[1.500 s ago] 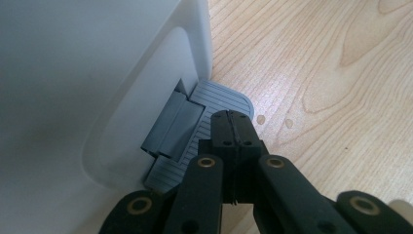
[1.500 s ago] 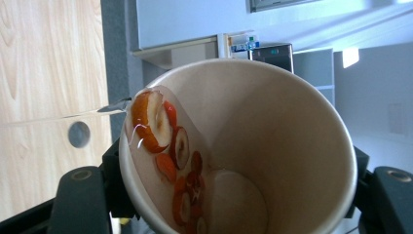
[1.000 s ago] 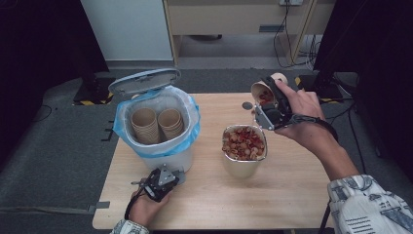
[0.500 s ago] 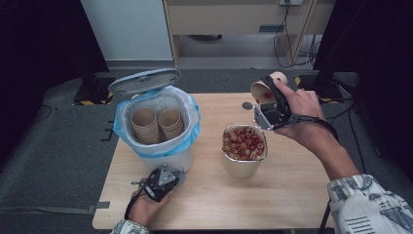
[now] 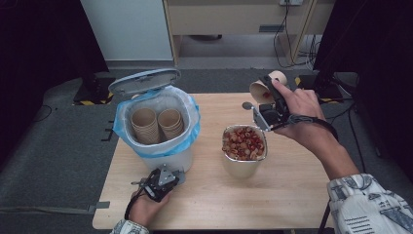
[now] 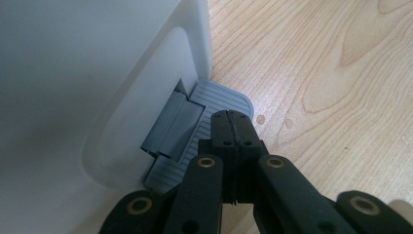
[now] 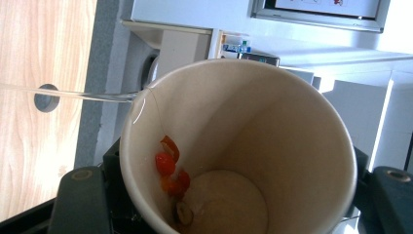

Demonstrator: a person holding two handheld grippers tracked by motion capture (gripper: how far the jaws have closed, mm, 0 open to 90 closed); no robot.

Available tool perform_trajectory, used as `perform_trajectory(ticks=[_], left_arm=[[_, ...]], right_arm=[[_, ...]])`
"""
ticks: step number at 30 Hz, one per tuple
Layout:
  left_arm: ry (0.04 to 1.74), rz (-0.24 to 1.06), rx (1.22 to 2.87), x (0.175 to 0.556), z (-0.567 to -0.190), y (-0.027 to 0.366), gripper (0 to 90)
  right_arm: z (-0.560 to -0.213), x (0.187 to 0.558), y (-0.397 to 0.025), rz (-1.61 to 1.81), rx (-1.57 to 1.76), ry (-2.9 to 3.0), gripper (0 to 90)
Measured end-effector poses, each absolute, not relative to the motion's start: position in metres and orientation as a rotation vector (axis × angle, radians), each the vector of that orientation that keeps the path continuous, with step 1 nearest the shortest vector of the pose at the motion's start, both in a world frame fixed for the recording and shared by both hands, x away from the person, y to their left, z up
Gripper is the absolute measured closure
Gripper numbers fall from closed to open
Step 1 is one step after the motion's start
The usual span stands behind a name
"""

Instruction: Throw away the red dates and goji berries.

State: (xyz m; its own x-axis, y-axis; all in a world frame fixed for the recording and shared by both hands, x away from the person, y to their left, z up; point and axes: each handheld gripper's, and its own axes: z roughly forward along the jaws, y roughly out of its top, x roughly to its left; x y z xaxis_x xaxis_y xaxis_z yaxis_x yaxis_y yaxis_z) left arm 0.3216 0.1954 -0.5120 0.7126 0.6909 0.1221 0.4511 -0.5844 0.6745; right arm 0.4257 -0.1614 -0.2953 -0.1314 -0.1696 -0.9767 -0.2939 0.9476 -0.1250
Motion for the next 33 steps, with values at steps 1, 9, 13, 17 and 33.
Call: perform_trajectory(ticks=[1,9,13,17,33], left_arm=[[0.865,0.499,2.29,0.322,-0.512,0.195,89.9],[0.864,0.5,2.289,0.322,-0.512,0.195,89.9],[0.864,0.5,2.291,0.322,-0.512,0.195,89.9],[0.864,0.499,2.291,0.322,-0.512,0.195,89.9],[0.864,0.498,2.291,0.322,-0.512,0.196,89.9]], right_arm=[[-0.294,0.426,-0.161,0.113,-0.354,1.709,28.5],[-0.288,0.425,-0.16,0.119,-0.348,1.701,28.6],[-0.287,0.425,-0.159,0.117,-0.348,1.699,28.5],[-0.283,0.424,-0.157,0.112,-0.358,1.691,28.5],[-0.284,0.422,-0.146,-0.054,-0.494,1.611,29.6]])
